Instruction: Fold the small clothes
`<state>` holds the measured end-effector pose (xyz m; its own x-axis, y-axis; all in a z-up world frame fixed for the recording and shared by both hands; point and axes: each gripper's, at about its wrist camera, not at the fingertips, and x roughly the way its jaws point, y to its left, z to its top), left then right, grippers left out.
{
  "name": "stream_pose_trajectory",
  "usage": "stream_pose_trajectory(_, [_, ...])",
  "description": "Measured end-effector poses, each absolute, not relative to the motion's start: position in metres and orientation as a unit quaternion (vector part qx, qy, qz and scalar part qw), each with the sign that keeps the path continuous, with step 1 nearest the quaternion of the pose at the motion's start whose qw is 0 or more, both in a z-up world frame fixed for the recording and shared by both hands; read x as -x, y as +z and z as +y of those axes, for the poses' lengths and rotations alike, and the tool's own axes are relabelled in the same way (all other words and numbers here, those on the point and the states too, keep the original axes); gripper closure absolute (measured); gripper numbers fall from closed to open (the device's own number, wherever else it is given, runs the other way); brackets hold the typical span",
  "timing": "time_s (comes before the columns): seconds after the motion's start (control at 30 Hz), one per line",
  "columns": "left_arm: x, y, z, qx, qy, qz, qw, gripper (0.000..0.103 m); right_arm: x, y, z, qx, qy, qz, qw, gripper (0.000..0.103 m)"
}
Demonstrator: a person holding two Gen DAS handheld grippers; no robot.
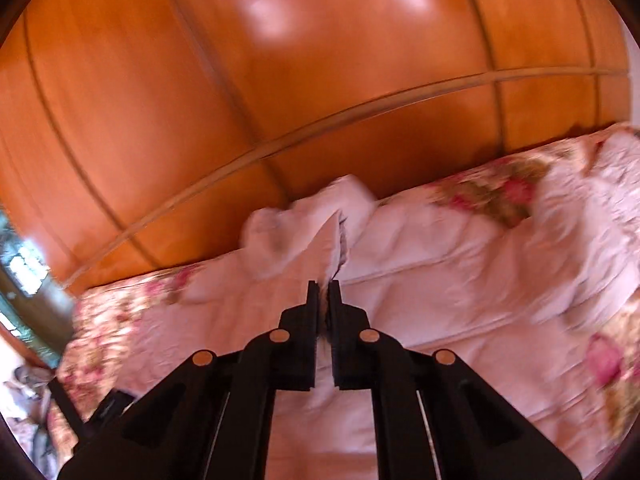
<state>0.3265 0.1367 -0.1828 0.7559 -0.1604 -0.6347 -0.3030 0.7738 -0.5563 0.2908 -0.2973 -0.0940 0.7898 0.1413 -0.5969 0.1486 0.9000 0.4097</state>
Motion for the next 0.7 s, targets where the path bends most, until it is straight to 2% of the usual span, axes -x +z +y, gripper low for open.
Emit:
stream_pose_trajectory(0.13, [-0.331,-0.186,0.135,0.328,0.043,0.351,0.876,0.039,-0.307,-0.152,-0.317,-0.251,-0.024,0.388,0.886,0.099])
stream_pose_trajectory(0.23, [-0.325,-0.185,0.137,0.337,0.039,0.346,0.874,0.039,-0.305,-0.179,-0.323,-0.292,-0.009,0.384,0.876,0.098])
stream_pose_trajectory(0.37, [-0.292,-0.174,0.135,0.365,-0.008,0.333,0.869,0.039,-0.3,-0.19,-0.327,-0.307,0.011,0.362,0.88,0.098])
stream_pose_trajectory(0.53, [-0.275,-0.139,0.131,0.352,-0.02,0.263,0.898,0.037,-0.298,-0.199,-0.326,-0.316,0.023,0.343,0.884,0.098])
stream_pose_trajectory(0.57, [-0.283,-0.137,0.132,0.353,-0.01,0.267,0.897,0.033,-0.293,-0.193,-0.332,-0.321,0.026,0.34,0.884,0.098])
stream_pose_trajectory(0.63, [-0.315,-0.14,0.133,0.344,0.019,0.311,0.886,0.033,-0.291,-0.192,-0.333,-0.327,0.031,0.338,0.882,0.098])
stream_pose_trajectory(0.67, [-0.331,-0.145,0.131,0.333,0.025,0.336,0.881,0.037,-0.291,-0.191,-0.335,-0.326,0.03,0.339,0.882,0.098])
stream_pose_trajectory(0.7, [-0.353,-0.153,0.126,0.299,0.033,0.375,0.877,0.057,-0.291,-0.19,-0.333,-0.321,0.027,0.341,0.883,0.098])
